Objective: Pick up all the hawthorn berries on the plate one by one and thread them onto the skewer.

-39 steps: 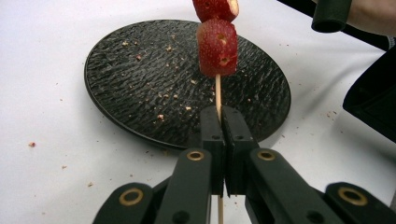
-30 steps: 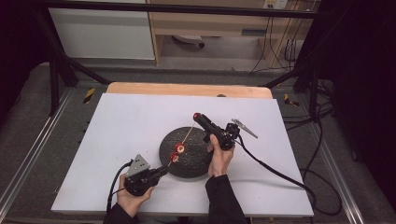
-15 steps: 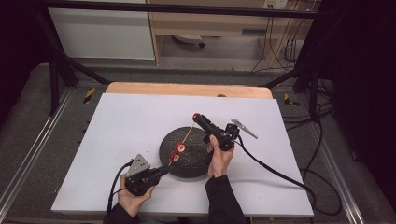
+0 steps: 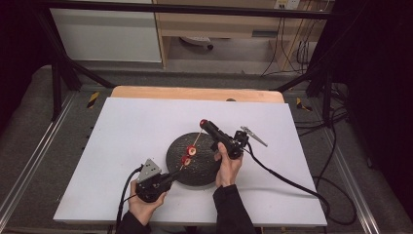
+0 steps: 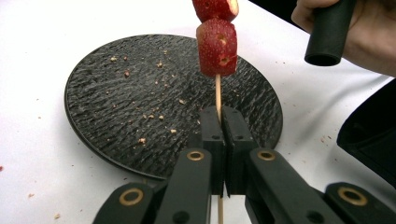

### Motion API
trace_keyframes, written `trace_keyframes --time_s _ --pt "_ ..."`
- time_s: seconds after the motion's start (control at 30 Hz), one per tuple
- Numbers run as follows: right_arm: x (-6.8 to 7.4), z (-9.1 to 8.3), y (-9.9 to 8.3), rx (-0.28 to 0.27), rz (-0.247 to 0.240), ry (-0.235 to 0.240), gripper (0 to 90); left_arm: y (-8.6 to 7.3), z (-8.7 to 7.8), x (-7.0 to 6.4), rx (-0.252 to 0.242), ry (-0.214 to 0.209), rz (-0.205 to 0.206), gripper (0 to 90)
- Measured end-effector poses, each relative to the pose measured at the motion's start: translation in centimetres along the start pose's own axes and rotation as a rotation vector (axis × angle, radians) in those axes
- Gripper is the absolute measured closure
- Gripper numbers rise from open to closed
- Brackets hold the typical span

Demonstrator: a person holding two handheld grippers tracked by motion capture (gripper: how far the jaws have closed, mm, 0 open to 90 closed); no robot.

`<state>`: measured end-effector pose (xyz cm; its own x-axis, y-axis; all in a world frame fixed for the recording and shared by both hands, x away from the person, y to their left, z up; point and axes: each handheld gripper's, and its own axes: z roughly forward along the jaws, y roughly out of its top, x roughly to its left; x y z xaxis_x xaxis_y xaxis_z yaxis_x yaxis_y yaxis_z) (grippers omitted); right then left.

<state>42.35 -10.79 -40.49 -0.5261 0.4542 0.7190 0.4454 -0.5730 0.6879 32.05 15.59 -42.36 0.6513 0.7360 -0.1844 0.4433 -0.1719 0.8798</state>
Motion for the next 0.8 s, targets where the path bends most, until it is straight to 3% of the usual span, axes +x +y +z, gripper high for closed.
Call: trace_keyframes --time_s 0.17,0.47,0.8 --pt "0.2 -0.1 0.1 -0.015 -0.001 -0.003 63.8 0.1 -0.2 -0.2 -0.025 0.008 -0.006 88.3" --pt "-0.1 0.1 -0.1 -0.044 -0.008 -0.027 64.1 -0.1 0.1 -0.9 -0.024 0.049 -0.022 88.3" --pt "0.1 0.0 -0.5 0.002 0.011 -0.020 64.1 0.9 1.2 -1.4 -0.021 0.050 -0.038 88.4"
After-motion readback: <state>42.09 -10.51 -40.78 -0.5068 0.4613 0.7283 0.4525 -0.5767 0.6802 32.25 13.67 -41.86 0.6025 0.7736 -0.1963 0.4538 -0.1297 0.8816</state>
